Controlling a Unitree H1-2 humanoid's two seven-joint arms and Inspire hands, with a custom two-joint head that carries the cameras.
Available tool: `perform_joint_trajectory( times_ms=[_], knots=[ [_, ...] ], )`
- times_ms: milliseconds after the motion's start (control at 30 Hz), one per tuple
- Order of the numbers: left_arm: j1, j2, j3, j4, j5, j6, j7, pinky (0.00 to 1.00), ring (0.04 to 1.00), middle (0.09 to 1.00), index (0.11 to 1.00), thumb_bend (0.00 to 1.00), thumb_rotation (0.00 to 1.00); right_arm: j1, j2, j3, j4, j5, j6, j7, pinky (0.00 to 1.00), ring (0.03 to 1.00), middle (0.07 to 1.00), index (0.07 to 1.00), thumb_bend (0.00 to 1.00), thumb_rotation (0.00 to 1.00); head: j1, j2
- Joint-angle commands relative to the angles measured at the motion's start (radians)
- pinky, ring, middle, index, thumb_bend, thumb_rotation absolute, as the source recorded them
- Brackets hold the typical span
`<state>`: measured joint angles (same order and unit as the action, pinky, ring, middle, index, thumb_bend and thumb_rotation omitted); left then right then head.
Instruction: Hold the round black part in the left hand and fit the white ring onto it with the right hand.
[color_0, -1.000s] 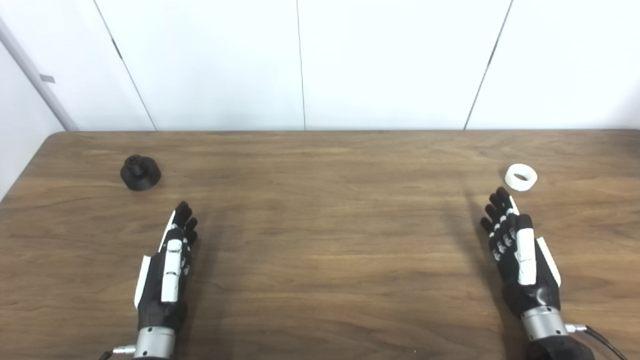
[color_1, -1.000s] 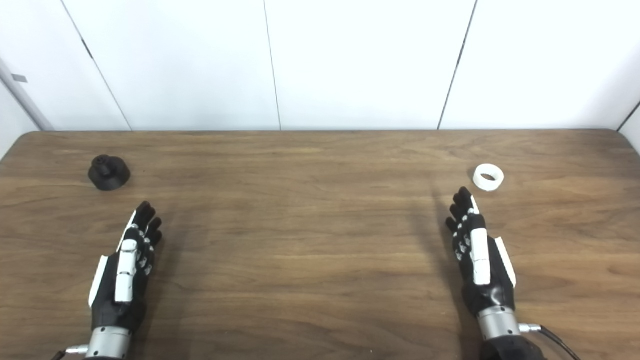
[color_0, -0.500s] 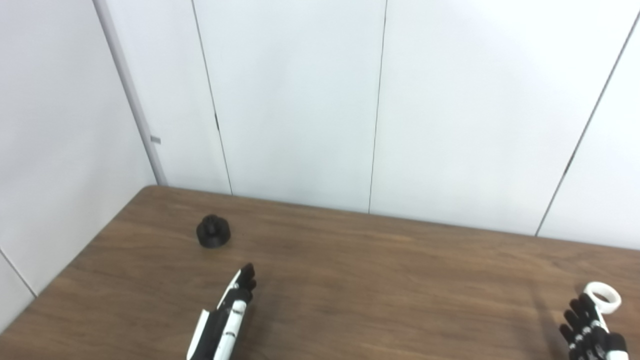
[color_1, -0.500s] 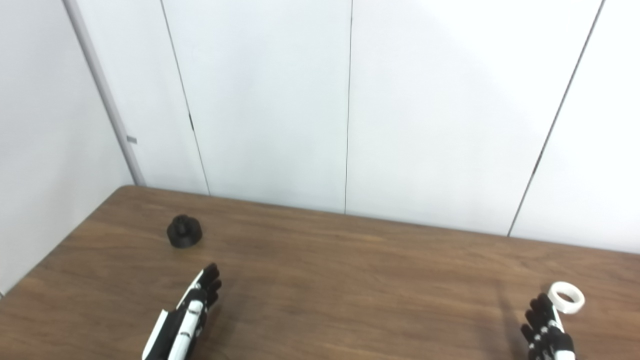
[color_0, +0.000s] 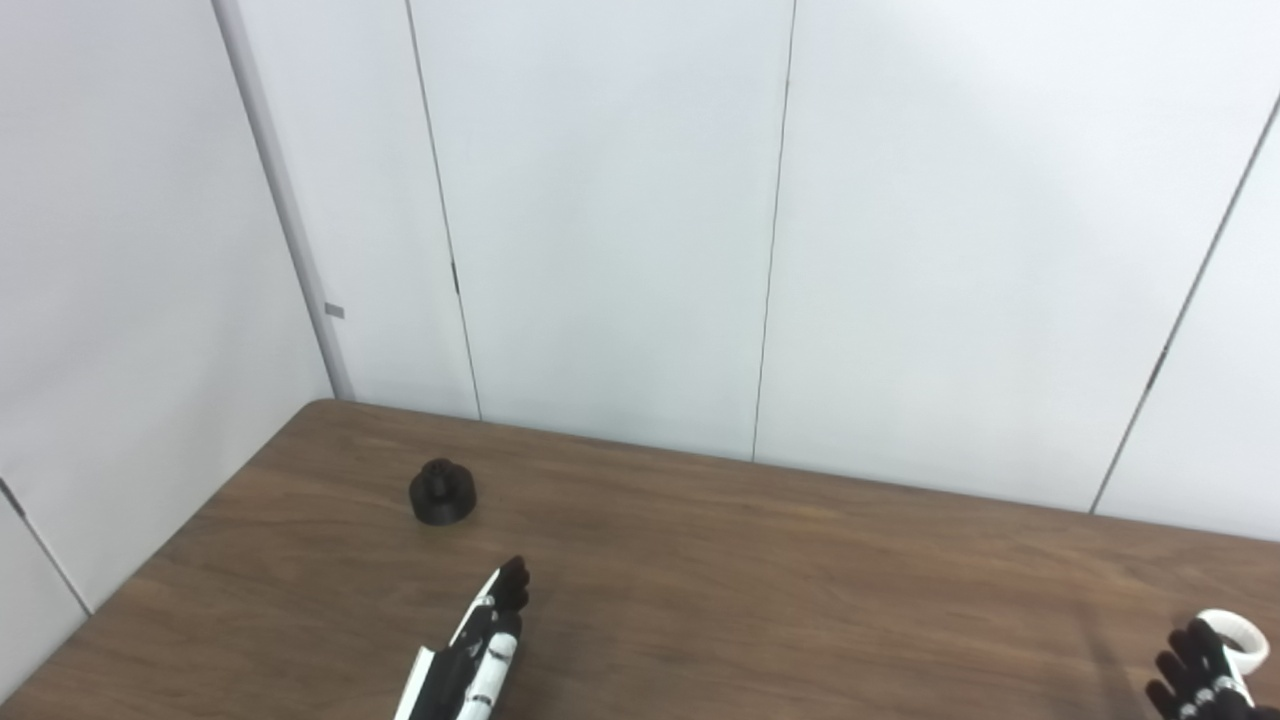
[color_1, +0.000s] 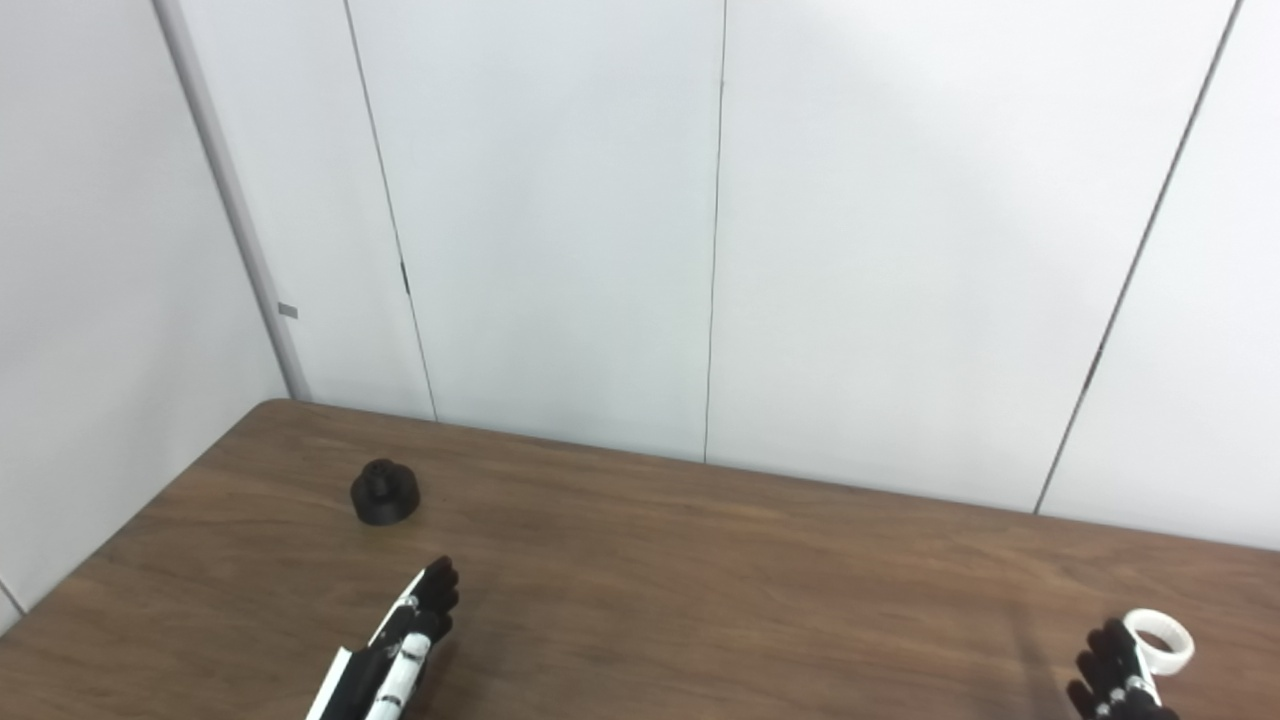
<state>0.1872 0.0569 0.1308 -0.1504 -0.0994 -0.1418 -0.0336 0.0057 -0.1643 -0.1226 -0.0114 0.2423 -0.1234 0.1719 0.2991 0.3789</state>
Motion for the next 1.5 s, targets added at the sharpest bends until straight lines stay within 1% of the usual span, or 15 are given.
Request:
perform_joint_trajectory(
  times_ms=[0, 100, 167, 267, 467, 533, 600, 700, 733, 900, 1000, 1133, 1300, 1400, 1467],
  knots=[
    [0.032, -0.026, -0.017, 0.056, -0.001, -0.011, 0.005, 0.97, 0.965, 0.971, 0.966, 0.35, 0.75, 0.056, 0.016, 0.003, 0.067, 0.003, -0.01, 0.002, 1.0, 1.0, 1.0, 1.0, 0.53, 1.0, 0.001, 0.006],
    [0.032, -0.029, -0.017, 0.048, -0.001, -0.003, 0.008, 0.98, 0.971, 0.977, 0.967, 0.36, 0.73, 0.057, 0.013, 0.004, 0.059, -0.003, -0.006, -0.002, 1.0, 1.0, 1.0, 1.0, 0.52, 1.0, 0.0, 0.024],
    [0.034, -0.031, -0.019, 0.041, 0.005, 0.003, 0.011, 0.98, 0.972, 0.977, 0.97, 0.37, 0.75, 0.059, 0.012, 0.004, 0.052, -0.006, -0.001, -0.006, 1.0, 1.0, 1.0, 1.0, 0.52, 1.0, -0.001, 0.033],
    [0.037, -0.034, -0.022, 0.031, 0.007, 0.009, 0.014, 0.99, 0.977, 0.98, 0.975, 0.39, 0.75, 0.061, 0.008, 0.004, 0.033, -0.004, 0.018, -0.007, 1.0, 1.0, 1.0, 1.0, 0.52, 1.0, 0.003, 0.067],
    [0.038, -0.036, -0.029, 0.017, 0.013, 0.015, 0.023, 1.0, 0.986, 0.984, 0.98, 0.37, 0.83, 0.065, -0.002, 0.001, -0.001, -0.004, 0.052, -0.008, 1.0, 1.0, 1.0, 1.0, 0.55, 1.0, 0.005, 0.13],
    [0.036, -0.038, -0.029, 0.008, 0.013, 0.027, 0.028, 1.0, 0.984, 0.982, 0.975, 0.37, 0.84, 0.067, -0.006, -0.001, -0.011, -0.004, 0.065, -0.009, 1.0, 1.0, 1.0, 1.0, 0.56, 1.0, 0.005, 0.138],
    [0.035, -0.036, -0.03, -0.004, 0.011, 0.038, 0.03, 1.0, 0.982, 0.98, 0.974, 0.37, 0.84, 0.07, -0.009, -0.004, -0.026, -0.002, 0.079, -0.01, 1.0, 1.0, 1.0, 1.0, 0.57, 1.0, 0.005, 0.168],
    [0.033, -0.029, -0.03, -0.011, 0.011, 0.043, 0.028, 1.0, 0.98, 0.983, 0.979, 0.4, 0.83, 0.073, -0.014, -0.007, -0.045, 0.0, 0.104, -0.012, 1.0, 1.0, 1.0, 1.0, 0.58, 1.0, 0.003, 0.198],
    [0.031, -0.028, -0.03, -0.012, 0.012, 0.045, 0.029, 1.0, 0.978, 0.981, 0.977, 0.41, 0.83, 0.072, -0.015, -0.009, -0.047, 0.0, 0.109, -0.013, 1.0, 1.0, 1.0, 1.0, 0.59, 1.0, 0.003, 0.198],
    [0.029, -0.019, -0.029, -0.031, 0.022, 0.068, 0.031, 1.0, 0.975, 0.978, 0.976, 0.46, 0.86, 0.068, -0.015, -0.015, -0.064, 0.009, 0.128, -0.014, 1.0, 1.0, 1.0, 0.997, 0.61, 1.0, -0.005, 0.241],
    [0.029, -0.017, -0.025, -0.042, 0.017, 0.081, 0.033, 1.0, 0.972, 0.976, 0.973, 0.48, 0.85, 0.066, -0.016, -0.014, -0.071, 0.01, 0.135, -0.015, 1.0, 1.0, 1.0, 0.994, 0.61, 1.0, -0.011, 0.253],
    [0.029, -0.014, -0.024, -0.052, 0.009, 0.089, 0.032, 1.0, 0.971, 0.974, 0.968, 0.45, 0.85, 0.062, -0.016, -0.012, -0.076, 0.007, 0.134, -0.017, 1.0, 1.0, 1.0, 0.995, 0.6, 1.0, -0.014, 0.257],
    [0.03, -0.011, -0.022, -0.056, 0.008, 0.095, 0.034, 0.99, 0.965, 0.97, 0.964, 0.45, 0.81, 0.061, -0.015, -0.009, -0.083, 0.002, 0.145, -0.021, 1.0, 1.0, 1.0, 0.995, 0.61, 1.0, -0.015, 0.251],
    [0.03, -0.006, -0.022, -0.059, 0.009, 0.102, 0.032, 0.99, 0.959, 0.967, 0.964, 0.47, 0.78, 0.062, -0.014, -0.01, -0.082, 0.006, 0.146, -0.021, 1.0, 1.0, 1.0, 0.996, 0.62, 1.0, -0.014, 0.246],
    [0.032, 0.005, -0.028, -0.066, 0.047, 0.118, 0.035, 0.99, 0.958, 0.967, 0.972, 0.48, 0.77, 0.063, -0.012, -0.009, -0.08, 0.005, 0.145, -0.021, 1.0, 1.0, 1.0, 0.993, 0.62, 1.0, -0.014, 0.24]
  ],
)
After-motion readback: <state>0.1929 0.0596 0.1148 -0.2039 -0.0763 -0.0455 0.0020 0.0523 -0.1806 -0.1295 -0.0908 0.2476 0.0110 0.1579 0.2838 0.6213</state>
